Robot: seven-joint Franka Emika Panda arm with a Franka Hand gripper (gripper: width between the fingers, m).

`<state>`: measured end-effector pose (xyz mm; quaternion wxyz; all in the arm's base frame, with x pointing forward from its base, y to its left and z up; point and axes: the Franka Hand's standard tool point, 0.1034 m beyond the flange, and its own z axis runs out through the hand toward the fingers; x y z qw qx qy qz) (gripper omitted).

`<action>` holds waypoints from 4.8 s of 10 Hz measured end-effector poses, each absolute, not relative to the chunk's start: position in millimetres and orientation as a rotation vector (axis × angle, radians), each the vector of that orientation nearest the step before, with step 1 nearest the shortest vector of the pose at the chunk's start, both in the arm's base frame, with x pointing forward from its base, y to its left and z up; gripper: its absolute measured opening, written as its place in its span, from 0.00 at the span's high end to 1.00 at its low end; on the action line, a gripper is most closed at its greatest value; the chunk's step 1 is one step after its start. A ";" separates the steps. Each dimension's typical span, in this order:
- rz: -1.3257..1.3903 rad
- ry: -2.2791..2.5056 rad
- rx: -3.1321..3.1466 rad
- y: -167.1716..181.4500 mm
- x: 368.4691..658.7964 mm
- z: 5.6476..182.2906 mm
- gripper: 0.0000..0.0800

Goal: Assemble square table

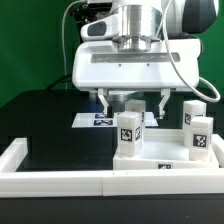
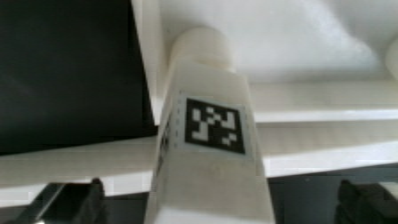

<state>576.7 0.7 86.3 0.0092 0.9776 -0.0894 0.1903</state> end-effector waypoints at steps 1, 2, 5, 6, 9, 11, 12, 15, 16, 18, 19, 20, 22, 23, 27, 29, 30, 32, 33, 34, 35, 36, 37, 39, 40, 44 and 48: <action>0.485 -0.290 3.100 4.0 574.6 82.1 0.19; 0.310 -0.305 3.147 2.5 577.1 77.5 0.19; -0.019 -0.319 3.181 -12.7 591.2 80.7 0.19; -0.012 -0.321 3.171 -19.5 594.9 79.6 0.19; -0.017 -0.379 3.161 -15.4 593.1 77.5 0.19; -0.023 -0.374 3.163 -12.6 591.5 75.7 0.35; -0.021 -0.373 3.163 -12.2 591.6 75.6 0.57; -0.005 -0.401 3.159 -11.0 593.4 75.8 0.64; -0.005 -0.401 3.159 -11.3 593.4 75.8 0.64; -0.009 -0.596 3.129 -11.0 593.4 75.7 0.64; -0.011 -0.679 3.113 -10.8 593.4 75.7 0.64; -0.008 -0.859 3.066 -8.8 593.5 75.2 0.64; 0.018 -1.193 2.952 1.0 595.4 74.7 0.64; 0.018 -1.312 2.901 3.7 595.7 74.6 0.64; 0.009 -1.809 2.618 4.6 595.7 74.6 0.64; 0.009 -1.823 2.608 4.6 595.7 74.5 0.64; 0.011 -1.750 2.657 4.4 595.8 74.9 0.33; 0.025 -1.571 2.771 3.3 596.6 75.4 0.22; 0.028 -1.418 2.849 3.7 596.1 75.0 0.22; 0.028 -1.279 2.914 5.3 594.7 74.7 0.19; 0.036 -1.064 2.999 5.5 591.8 74.8 0.19; 0.040 -0.916 3.043 6.0 589.6 74.0 0.19; 0.051 -0.796 3.073 7.5 588.4 72.6 0.19; 0.108 -0.613 3.097 10.2 589.3 72.9 0.19; 0.134 -0.516 3.109 10.5 588.8 73.2 0.19; 0.169 -0.077 3.131 12.4 591.1 78.7 0.19; 0.169 -0.037 3.129 9.9 590.8 78.1 0.64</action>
Offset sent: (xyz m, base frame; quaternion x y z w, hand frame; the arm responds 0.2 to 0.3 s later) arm 0.0218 -0.0209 0.0039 -0.0229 -0.1452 0.0002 0.9891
